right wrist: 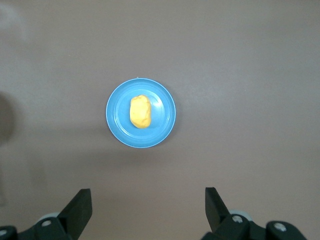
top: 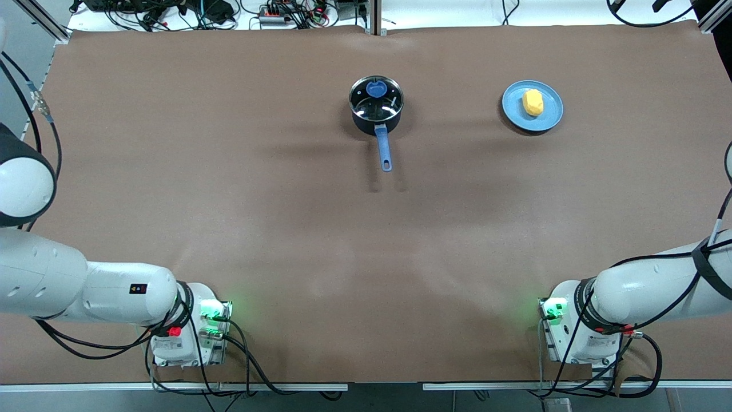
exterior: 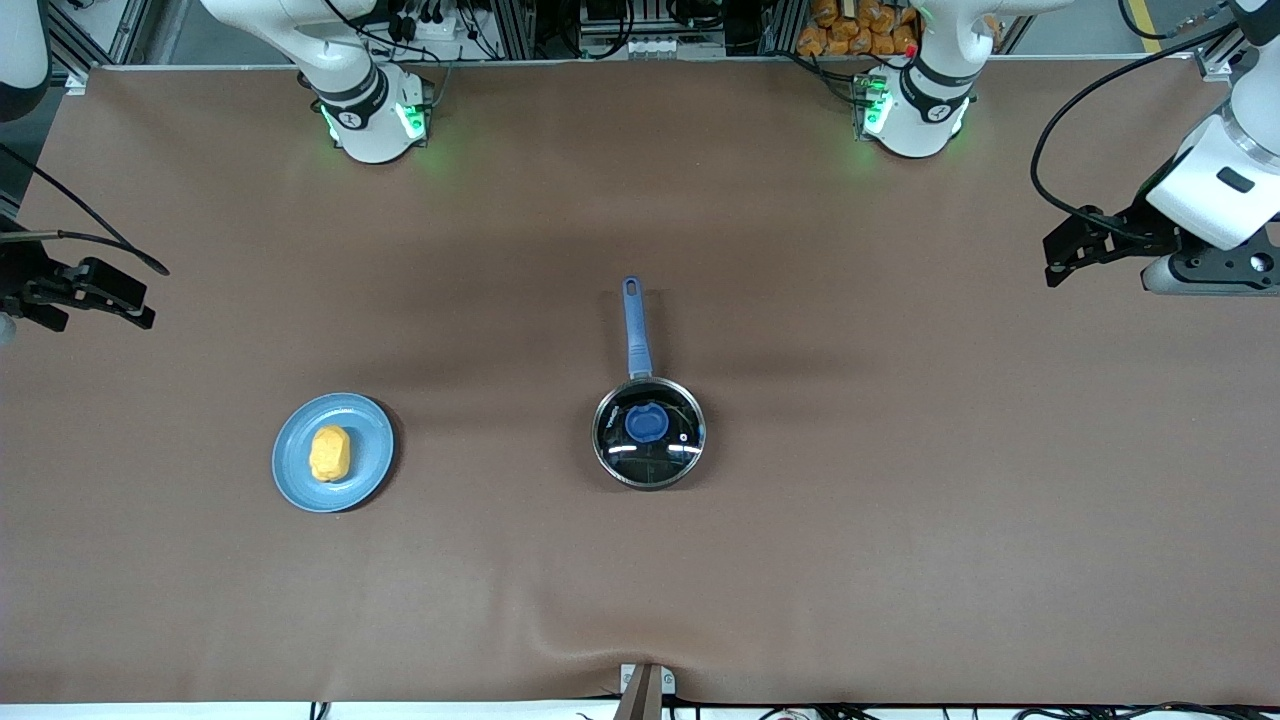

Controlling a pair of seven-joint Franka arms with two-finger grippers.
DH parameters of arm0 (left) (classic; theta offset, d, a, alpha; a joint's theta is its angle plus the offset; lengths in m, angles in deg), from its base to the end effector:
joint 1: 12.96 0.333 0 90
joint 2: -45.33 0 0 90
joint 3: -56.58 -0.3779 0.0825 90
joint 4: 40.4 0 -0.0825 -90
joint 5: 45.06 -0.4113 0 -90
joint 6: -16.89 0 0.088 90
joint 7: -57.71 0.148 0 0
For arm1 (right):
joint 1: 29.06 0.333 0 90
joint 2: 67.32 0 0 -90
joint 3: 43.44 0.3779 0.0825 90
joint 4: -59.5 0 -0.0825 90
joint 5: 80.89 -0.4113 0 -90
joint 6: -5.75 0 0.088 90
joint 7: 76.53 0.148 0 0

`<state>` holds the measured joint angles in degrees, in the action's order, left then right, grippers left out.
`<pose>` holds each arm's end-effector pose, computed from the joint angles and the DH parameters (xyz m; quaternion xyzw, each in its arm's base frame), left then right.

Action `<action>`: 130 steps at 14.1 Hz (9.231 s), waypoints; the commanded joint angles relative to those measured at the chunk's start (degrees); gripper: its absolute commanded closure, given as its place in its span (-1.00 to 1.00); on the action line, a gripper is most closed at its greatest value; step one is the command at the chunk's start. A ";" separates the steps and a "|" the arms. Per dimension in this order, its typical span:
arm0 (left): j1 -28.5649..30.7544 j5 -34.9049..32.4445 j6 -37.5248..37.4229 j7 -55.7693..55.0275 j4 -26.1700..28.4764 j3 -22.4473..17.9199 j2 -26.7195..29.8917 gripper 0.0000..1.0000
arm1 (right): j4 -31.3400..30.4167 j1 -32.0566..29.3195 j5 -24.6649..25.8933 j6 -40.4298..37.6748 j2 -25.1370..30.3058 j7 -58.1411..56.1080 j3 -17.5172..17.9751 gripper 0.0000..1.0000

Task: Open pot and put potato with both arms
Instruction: 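Reach the right gripper to the potato while the left gripper approaches the pot, then grasp the potato with the right gripper while the left gripper reaches the lid, then lift the lid by its knob with the left gripper while the right carries potato, then move the lid aside with the left gripper while the right holds potato over pot, then lower the lid onto the table and open the left gripper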

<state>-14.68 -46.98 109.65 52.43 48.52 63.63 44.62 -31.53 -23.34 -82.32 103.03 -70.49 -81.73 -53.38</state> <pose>0.5877 -0.0853 0.6522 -0.9990 0.0308 -0.0291 0.0125 0.6139 -0.0390 0.6154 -0.9996 -0.0076 -0.0278 0.0054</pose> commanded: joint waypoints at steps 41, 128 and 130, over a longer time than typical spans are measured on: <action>-17.43 1.56 6.90 -28.73 -8.51 1.03 -20.46 -1.00 | -8.73 2.63 -6.83 39.13 -34.35 -5.18 1.95 0.30; -14.80 11.59 51.85 0.88 30.18 -11.62 -14.52 -1.00 | 22.47 38.67 -10.35 48.01 -53.96 35.52 2.91 -1.00; -14.36 11.15 41.76 0.79 27.11 -11.97 -9.60 -1.00 | 22.30 38.67 -10.26 47.66 -52.56 35.25 2.74 -1.00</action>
<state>-29.65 -36.30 160.08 53.11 76.76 51.86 28.74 -10.61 15.42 -92.36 151.26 -123.56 -45.98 -50.39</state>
